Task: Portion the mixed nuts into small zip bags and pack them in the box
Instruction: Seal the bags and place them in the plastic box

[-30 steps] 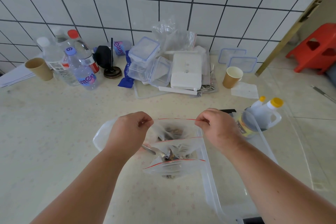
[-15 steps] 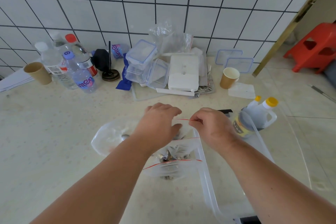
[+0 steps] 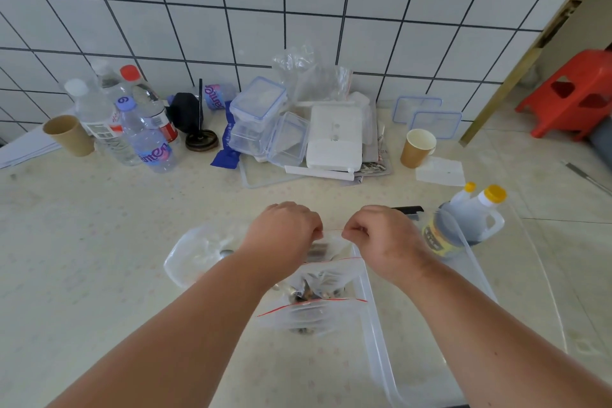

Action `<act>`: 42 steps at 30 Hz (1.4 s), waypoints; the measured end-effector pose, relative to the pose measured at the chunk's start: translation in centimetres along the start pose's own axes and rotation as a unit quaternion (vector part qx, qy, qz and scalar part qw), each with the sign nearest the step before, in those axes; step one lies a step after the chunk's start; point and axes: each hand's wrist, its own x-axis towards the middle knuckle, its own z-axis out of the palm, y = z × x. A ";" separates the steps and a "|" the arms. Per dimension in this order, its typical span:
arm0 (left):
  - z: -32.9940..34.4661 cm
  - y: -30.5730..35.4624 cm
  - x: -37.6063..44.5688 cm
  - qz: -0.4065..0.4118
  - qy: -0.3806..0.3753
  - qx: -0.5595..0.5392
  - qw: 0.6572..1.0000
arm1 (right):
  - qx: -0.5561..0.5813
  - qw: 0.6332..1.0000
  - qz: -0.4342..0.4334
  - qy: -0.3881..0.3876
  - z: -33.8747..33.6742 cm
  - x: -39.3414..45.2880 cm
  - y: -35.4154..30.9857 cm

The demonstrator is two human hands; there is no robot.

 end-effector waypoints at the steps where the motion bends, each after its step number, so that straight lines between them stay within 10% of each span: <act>1: 0.1 -0.6 -0.4 -0.007 0.003 -0.007 1.000 | 0.000 1.000 0.004 0.000 0.0 0.0 0.1; 42: 0.7 -4.2 -4.9 -0.111 0.106 -0.114 0.982 | -0.043 0.995 -0.085 -0.026 2.1 1.2 -2.8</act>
